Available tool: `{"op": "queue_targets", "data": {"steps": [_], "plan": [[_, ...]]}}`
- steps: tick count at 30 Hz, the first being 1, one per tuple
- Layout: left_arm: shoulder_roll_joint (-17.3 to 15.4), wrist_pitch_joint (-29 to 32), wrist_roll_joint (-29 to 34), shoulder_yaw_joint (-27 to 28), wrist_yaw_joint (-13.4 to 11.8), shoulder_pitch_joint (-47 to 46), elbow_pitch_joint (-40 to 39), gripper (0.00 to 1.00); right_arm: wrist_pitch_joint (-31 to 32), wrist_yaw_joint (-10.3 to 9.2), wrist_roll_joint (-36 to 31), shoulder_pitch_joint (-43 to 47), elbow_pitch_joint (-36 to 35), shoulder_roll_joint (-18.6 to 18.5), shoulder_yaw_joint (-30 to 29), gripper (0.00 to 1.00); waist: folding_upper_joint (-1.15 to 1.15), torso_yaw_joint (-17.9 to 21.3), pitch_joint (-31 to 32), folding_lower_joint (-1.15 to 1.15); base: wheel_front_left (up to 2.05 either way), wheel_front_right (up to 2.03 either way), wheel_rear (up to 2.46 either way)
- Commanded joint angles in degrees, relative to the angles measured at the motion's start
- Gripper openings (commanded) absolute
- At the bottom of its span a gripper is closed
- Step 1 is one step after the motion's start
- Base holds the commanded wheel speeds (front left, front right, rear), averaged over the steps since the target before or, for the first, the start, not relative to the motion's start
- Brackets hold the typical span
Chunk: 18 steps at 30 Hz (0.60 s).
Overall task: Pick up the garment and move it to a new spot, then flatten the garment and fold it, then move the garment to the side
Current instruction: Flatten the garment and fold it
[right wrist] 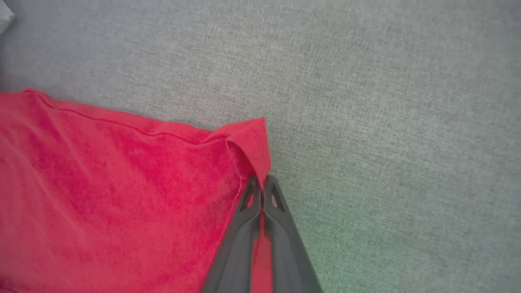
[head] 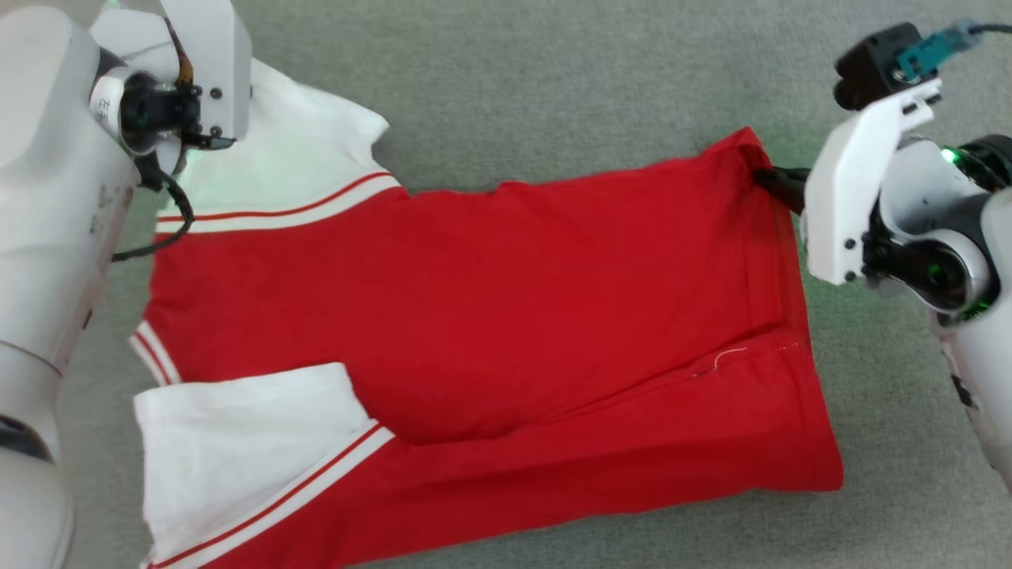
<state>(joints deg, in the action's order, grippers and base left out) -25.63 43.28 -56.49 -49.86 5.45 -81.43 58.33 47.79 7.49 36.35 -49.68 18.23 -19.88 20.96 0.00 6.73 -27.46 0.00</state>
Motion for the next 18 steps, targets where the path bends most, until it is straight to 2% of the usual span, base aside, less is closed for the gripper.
{"op": "queue_targets", "data": {"steps": [1,8,12,18], "plan": [[-0.4,-0.5,0.3,-0.4,0.6,0.7,-0.9,0.0,-1.0,-0.01,0.8,1.5,-0.9,-1.4,0.5,0.0,0.0,-2.1,2.3,0.0,0.0,0.0,0.0],[-1.7,-0.2,-0.2,-1.1,1.2,2.8,-4.7,0.0,-3.5,-0.01,2.6,5.6,-3.6,-5.5,0.8,0.0,0.0,-5.0,6.1,0.0,0.0,0.0,0.0],[-3.6,0.3,-0.5,-1.7,1.3,5.6,-9.1,0.0,-4.2,0.0,3.9,9.3,-6.1,-7.9,0.9,0.0,0.0,-6.7,8.8,0.0,0.0,0.0,0.0],[-8.5,2.2,-1.5,-2.3,-1.8,12.6,-20.3,0.0,-4.1,0.0,5.5,16.9,-10.8,-11.4,-1.3,0.0,0.0,-8.9,12.1,0.0,0.0,0.0,0.0]]}}
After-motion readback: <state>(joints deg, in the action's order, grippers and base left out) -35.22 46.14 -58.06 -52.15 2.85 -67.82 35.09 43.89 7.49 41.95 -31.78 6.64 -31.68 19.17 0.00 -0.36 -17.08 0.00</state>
